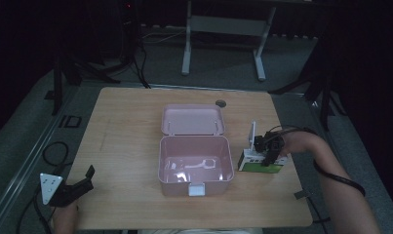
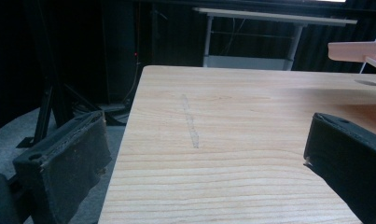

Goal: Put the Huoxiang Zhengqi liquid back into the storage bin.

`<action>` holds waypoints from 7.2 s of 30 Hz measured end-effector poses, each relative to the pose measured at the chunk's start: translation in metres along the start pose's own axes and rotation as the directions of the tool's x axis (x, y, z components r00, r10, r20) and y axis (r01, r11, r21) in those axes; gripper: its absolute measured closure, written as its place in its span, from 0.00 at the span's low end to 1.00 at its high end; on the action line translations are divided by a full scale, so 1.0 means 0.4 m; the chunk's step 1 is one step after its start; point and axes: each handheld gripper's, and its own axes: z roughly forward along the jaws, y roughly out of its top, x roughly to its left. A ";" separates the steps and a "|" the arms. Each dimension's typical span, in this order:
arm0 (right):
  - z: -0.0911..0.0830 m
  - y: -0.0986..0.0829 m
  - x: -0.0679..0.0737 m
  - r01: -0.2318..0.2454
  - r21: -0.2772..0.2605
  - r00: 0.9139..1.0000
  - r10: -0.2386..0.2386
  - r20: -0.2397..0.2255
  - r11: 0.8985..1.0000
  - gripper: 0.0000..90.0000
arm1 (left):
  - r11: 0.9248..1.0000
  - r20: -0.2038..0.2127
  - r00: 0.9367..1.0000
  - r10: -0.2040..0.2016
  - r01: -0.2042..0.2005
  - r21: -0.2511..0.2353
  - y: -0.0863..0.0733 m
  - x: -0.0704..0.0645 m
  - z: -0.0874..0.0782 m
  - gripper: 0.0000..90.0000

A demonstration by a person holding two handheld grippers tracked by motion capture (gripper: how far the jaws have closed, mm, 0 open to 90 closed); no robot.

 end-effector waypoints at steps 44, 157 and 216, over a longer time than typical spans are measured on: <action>-0.184 0.002 0.129 -0.025 0.013 0.998 0.024 0.056 1.000 0.70 | 1.000 0.000 1.000 0.000 0.000 0.001 0.000 -0.001 0.000 0.00; 0.013 0.507 0.095 0.117 0.017 0.993 -0.117 -0.008 0.993 0.70 | 1.000 0.015 1.000 -0.004 0.004 -0.004 0.000 0.001 -0.001 0.00; -0.172 0.120 -0.001 -0.197 -0.398 0.962 0.254 0.095 0.896 0.14 | 1.000 0.017 1.000 -0.002 0.002 0.000 0.000 0.001 -0.001 0.00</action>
